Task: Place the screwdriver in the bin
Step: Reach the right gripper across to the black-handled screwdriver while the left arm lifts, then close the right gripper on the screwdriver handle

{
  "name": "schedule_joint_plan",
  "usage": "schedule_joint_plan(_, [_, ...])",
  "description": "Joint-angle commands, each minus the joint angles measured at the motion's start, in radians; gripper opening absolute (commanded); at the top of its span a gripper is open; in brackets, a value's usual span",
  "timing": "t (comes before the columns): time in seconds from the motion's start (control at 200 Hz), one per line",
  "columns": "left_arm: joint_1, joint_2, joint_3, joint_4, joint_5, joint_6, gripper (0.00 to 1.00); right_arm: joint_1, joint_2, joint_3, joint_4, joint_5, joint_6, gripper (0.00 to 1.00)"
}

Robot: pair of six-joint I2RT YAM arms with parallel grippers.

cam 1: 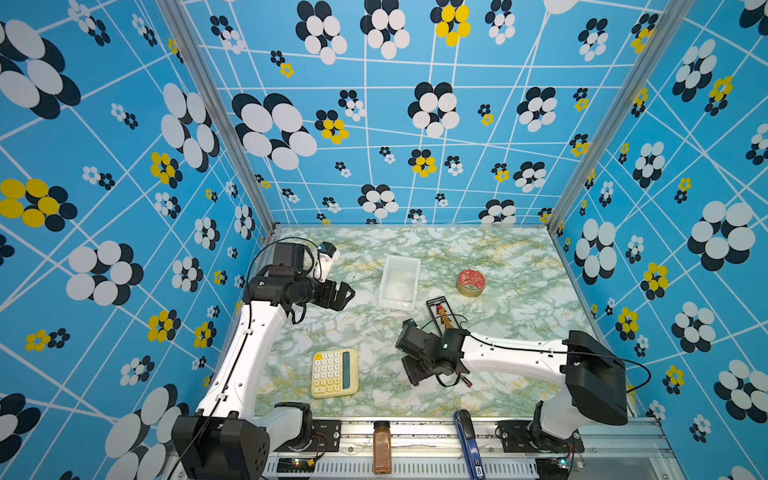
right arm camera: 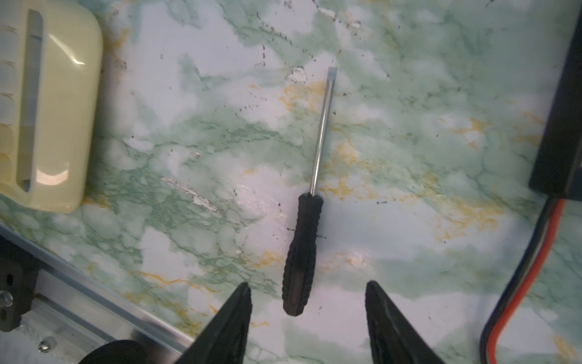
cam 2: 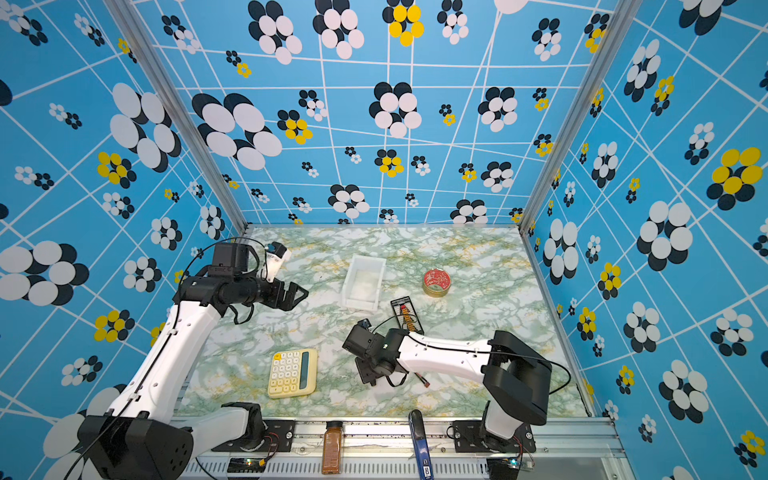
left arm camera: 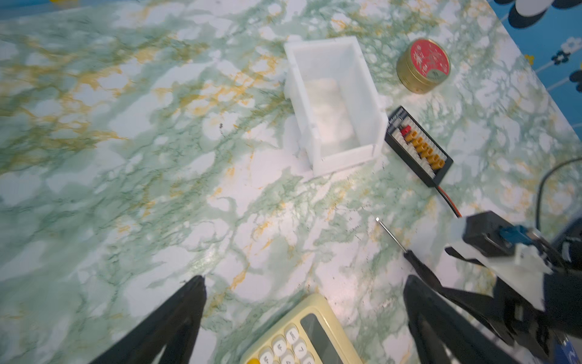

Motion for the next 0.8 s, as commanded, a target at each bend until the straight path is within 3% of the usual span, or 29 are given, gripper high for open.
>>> schedule_joint_plan(0.0, [-0.035, 0.001, 0.035, -0.181, 0.085, 0.128, 0.99, 0.008, 0.030, 0.037, -0.041, -0.008, 0.026, 0.58])
schedule_joint_plan(0.3, [-0.106, -0.063, 0.008, -0.297, 0.127, 0.283, 0.99, 0.028, 0.090, 0.053, -0.088, 0.003, 0.063, 0.55])
schedule_joint_plan(0.555, [-0.124, -0.105, -0.032, -0.233, 0.078, 0.225, 0.99, 0.037, 0.143, 0.073, -0.098, 0.004, 0.076, 0.53])
schedule_joint_plan(0.795, [-0.130, -0.122, -0.043, -0.221, 0.087, 0.208, 0.99, 0.040, 0.176, 0.076, -0.093, -0.001, 0.089, 0.44])
